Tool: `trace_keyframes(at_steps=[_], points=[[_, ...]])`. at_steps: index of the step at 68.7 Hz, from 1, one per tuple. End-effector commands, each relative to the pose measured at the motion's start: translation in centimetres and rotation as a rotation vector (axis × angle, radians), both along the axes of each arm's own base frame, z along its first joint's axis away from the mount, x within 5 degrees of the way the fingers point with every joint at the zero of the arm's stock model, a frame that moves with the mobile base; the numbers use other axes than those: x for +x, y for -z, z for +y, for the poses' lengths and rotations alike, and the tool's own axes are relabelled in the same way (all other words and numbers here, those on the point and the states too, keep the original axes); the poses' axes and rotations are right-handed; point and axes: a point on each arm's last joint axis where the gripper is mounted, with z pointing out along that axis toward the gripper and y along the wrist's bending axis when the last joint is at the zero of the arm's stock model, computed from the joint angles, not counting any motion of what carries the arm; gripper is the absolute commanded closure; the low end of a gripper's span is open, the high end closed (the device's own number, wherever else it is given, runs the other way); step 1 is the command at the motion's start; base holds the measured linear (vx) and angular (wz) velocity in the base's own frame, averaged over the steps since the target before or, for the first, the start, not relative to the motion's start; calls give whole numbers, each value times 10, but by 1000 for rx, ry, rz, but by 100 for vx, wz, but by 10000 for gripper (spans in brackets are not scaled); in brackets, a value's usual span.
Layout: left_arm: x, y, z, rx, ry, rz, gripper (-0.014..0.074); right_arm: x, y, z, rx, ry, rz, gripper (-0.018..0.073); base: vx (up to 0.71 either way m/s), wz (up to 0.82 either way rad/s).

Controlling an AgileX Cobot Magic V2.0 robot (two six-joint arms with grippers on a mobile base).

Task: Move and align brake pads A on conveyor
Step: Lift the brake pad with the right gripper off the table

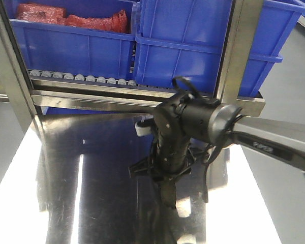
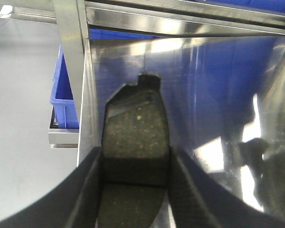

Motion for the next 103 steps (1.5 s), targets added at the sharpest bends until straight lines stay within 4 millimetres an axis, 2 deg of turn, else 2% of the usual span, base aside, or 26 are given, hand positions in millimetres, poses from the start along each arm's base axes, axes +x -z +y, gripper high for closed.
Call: trace_keyframes(at_steps=[1,15,38,51,68,79,88,103], points=[[3,-15,-2,-15,22,-101,603,-2,-58,-6,72,-30,-180,571,0,0],[3,-15,-2,-15,22,-101,603,-10,-97,-27,119,-23,-307,571,0,0],[3,-15,-2,-15,22,-101,603,-30,-110,-98,118,70,-361,571,0,0],[3,-15,-2,-15,22,-101,603,-53,-118,-147,137,149,-386,571,0,0],[3,-15,-2,-15,22,-101,603,-102,-125,-202,168,187,-440,571,0,0],[3,-15,-2,-15,22,-101,603,-141,-124,-225,185,217,-502,571,0,0],[3,-15,-2,-15,22,-101,603,-172,-123,-232,185,210,-582,571,0,0],[3,-15,-2,-15,22,-101,603,-211,-113,-229,225,212,-659,571,0,0]])
